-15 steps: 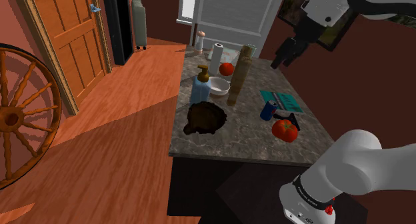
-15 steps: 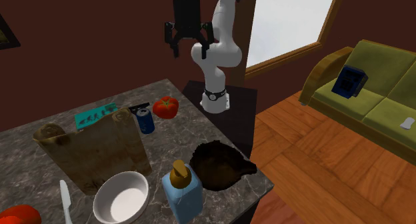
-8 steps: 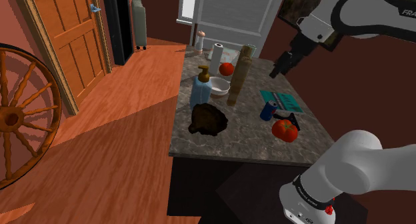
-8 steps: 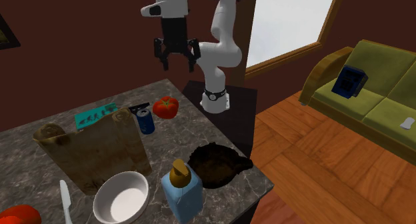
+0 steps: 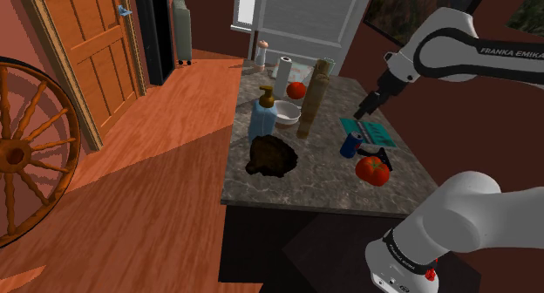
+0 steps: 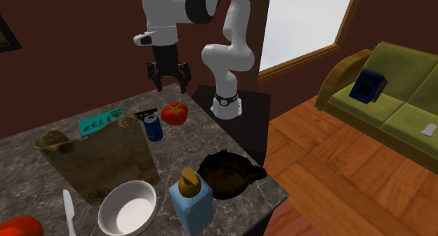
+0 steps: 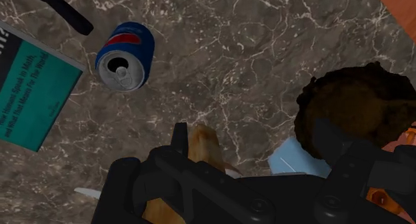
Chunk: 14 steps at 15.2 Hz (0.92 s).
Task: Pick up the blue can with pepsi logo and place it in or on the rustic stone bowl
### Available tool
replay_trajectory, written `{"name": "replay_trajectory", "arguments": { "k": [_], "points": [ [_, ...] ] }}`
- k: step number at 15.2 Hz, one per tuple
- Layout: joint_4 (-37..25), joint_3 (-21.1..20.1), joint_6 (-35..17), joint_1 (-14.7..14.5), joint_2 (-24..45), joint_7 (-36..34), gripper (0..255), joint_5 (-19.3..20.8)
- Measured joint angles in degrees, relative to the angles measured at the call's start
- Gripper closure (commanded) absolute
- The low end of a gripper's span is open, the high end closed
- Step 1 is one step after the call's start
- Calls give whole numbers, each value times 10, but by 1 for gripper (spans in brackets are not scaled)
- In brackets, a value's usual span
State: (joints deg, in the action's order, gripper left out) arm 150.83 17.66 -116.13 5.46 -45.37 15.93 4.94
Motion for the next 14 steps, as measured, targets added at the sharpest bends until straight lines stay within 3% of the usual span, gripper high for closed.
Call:
{"name": "replay_trajectory", "arguments": {
  "k": [7,14],
  "points": [
    [32,92,-110,11,78,92,0,26],
    [19,205,-226,-22,207,206,0,3]
  ]
}}
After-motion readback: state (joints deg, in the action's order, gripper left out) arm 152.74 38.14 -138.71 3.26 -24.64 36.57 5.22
